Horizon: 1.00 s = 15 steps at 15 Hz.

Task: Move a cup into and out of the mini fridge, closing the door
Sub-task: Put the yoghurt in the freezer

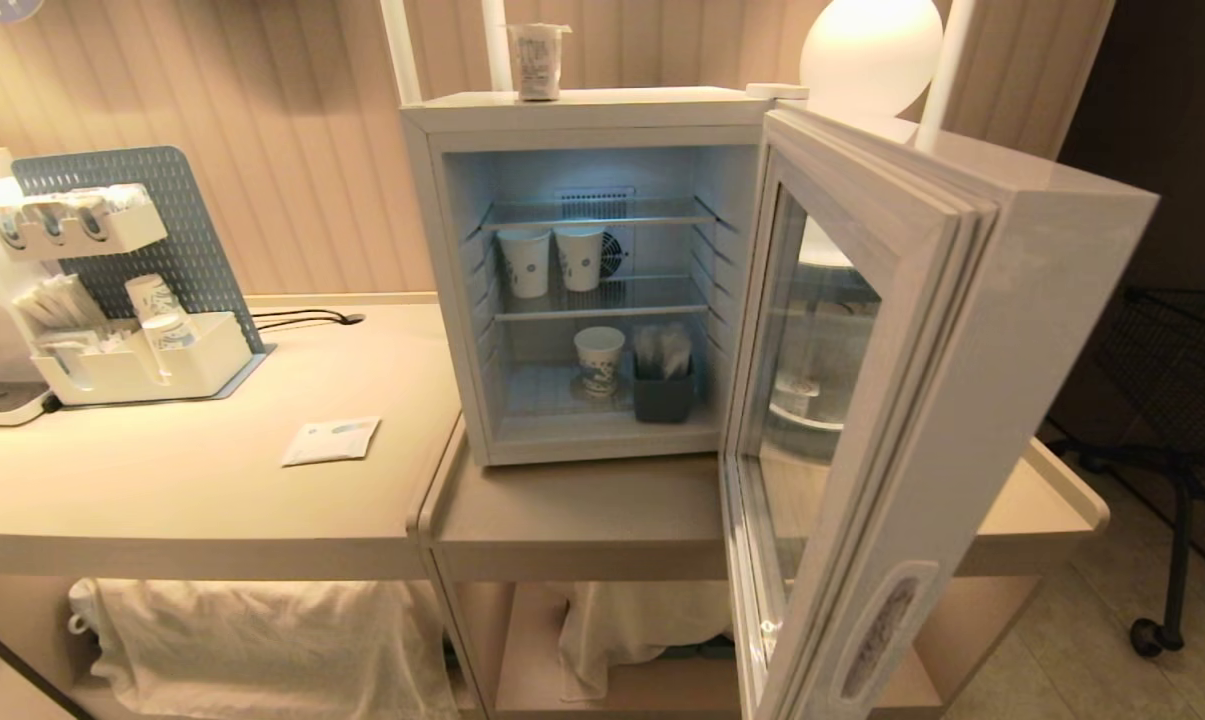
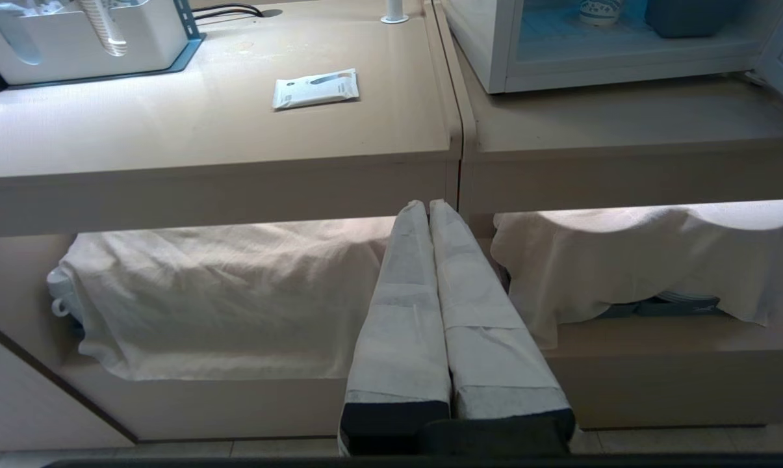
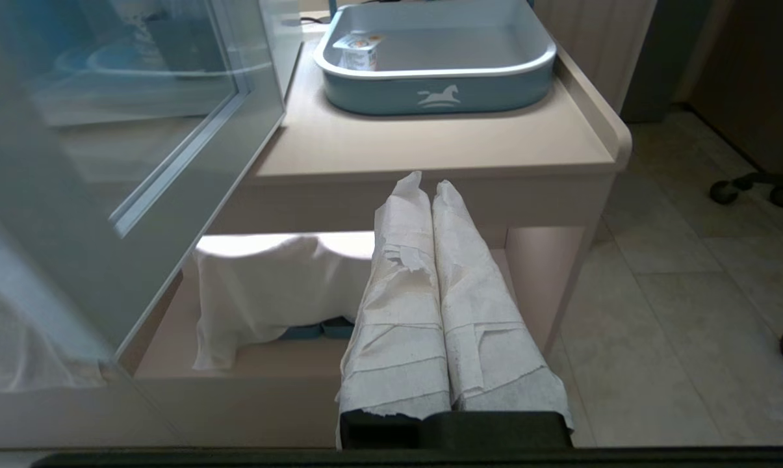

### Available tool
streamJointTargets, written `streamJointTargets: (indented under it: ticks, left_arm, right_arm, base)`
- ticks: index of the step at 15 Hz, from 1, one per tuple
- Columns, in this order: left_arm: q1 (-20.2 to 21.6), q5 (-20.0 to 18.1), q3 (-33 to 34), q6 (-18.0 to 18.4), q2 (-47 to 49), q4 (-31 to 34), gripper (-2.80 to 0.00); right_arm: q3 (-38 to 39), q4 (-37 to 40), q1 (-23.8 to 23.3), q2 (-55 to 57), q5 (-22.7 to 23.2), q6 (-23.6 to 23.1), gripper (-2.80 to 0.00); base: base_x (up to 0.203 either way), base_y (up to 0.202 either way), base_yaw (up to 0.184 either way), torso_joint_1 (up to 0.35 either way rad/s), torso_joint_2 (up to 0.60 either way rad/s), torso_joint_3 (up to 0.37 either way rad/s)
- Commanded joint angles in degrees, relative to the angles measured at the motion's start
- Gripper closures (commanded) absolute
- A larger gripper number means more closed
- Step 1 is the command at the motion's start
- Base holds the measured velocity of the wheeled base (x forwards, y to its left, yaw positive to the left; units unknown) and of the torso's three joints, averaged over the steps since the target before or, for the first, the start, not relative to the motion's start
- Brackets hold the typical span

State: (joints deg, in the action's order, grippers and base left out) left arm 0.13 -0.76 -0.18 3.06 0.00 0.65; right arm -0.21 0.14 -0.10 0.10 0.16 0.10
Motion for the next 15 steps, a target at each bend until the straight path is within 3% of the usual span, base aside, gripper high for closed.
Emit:
streamJointTargets:
  ticks: [1,3,7,15]
  left_arm:
    - [0.04,-0.03,0.01,0.02,0.0,0.06,0.0]
    - [0.04,-0.03,-0.08,0.34,0.0,0.15,0.0]
    - [0.04,-0.03,-0.08,0.19,0.0,0.15,0.0]
    - [0.04,-0.03,-0.08,0.19,0.0,0.15,0.0]
  right_arm:
    - [-0.06,0.04,0.01,0.08,0.02,-0.01,0.0]
    - [0.03,0.04,0.0,0.08,0.02,-0.01,0.0]
    - [0.03,0.04,-0.08,0.08,0.02,-0.01,0.0]
    - [0.03,0.04,-0.01,0.08,0.02,-0.01,0.0]
  base:
    - [-0.189,0.0,-0.001,0.0,0.0,0.002]
    - [-0.156,0.001,0.005,-0.002,0.0,0.003]
    - [-0.015,0.029,0.003,0.002,0.0,0.002]
    - [0.0,0.187,-0.002,0.005,0.0,0.002]
